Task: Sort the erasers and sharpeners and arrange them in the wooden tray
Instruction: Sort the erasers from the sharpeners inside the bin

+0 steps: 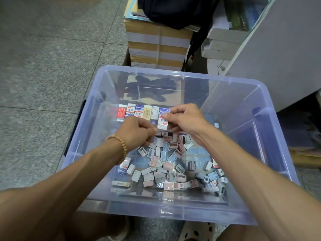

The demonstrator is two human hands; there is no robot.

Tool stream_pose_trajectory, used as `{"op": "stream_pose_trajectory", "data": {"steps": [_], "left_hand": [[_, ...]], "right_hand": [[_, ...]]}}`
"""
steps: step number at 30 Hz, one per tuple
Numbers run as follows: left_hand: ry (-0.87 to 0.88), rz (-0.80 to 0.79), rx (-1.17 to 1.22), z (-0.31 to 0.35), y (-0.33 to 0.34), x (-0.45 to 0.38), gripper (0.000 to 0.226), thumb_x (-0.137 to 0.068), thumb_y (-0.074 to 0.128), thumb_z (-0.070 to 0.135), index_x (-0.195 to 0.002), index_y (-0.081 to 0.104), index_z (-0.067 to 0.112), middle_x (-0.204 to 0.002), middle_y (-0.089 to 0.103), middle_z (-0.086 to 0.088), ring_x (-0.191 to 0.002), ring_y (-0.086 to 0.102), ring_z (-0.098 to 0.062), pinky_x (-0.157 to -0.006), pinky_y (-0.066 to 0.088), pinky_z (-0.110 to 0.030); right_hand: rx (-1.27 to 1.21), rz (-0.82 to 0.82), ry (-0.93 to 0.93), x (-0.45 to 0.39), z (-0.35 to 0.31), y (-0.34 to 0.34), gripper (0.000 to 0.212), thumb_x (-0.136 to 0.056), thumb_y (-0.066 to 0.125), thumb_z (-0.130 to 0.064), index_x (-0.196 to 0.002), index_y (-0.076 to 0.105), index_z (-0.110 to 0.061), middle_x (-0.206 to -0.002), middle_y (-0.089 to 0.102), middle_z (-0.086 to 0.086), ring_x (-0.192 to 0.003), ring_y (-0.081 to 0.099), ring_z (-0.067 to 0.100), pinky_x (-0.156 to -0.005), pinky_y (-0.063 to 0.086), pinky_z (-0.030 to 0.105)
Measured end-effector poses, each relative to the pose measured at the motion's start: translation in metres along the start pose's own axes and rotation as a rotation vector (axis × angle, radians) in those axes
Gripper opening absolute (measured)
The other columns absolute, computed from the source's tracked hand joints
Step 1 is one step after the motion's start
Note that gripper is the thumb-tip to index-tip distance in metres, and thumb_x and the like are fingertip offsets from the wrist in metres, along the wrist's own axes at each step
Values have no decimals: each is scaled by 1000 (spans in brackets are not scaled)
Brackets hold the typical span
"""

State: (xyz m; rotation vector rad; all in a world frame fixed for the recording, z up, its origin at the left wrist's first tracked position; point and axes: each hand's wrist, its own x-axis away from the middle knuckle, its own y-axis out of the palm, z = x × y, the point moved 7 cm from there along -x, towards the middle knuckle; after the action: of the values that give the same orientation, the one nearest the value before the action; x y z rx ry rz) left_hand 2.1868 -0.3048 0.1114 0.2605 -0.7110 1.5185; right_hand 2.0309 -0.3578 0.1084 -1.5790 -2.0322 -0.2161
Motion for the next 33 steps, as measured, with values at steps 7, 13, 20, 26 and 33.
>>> {"op": "stream_pose_trajectory", "data": {"steps": [7,13,20,26,33], "left_hand": [[-9,44,-240,-13,-39,58,9,-88,70,19,-85,68,11,-80,72,-16,-71,72,-17,-76,57,-38],[-13,100,-239,-19,-44,58,17,-92,63,30,-81,67,16,-82,73,-8,-73,72,-14,-78,57,-39],[-6,92,-263,-21,-42,55,20,-94,59,31,-83,66,17,-86,73,-10,-79,71,-19,-79,57,-39],[8,66,-263,-19,-40,55,20,-96,57,29,-85,65,15,-87,72,-12,-77,71,-17,-76,56,-35],[23,-6,-259,-15,-32,54,25,-98,53,29,-92,65,9,-87,70,-7,-72,67,-11,-75,56,-34]], "right_hand": [[87,-15,-61,-46,-27,76,14,-87,76,-10,-76,68,-7,-69,71,10,-57,67,16,-63,61,33],[155,73,-137,-66,-31,113,20,-86,73,-14,-66,67,-13,-72,74,11,-76,74,27,-81,60,45],[654,4,-546,-35,-46,114,28,-84,74,-24,-110,72,-13,-105,70,8,-99,63,26,-85,52,37],[862,-30,-665,-36,-52,128,22,-88,67,-23,-109,66,-17,-108,60,4,-96,59,29,-70,37,33],[757,-65,-614,-12,-57,87,14,-89,62,-26,-96,70,-17,-92,71,2,-89,62,24,-75,51,37]]}}
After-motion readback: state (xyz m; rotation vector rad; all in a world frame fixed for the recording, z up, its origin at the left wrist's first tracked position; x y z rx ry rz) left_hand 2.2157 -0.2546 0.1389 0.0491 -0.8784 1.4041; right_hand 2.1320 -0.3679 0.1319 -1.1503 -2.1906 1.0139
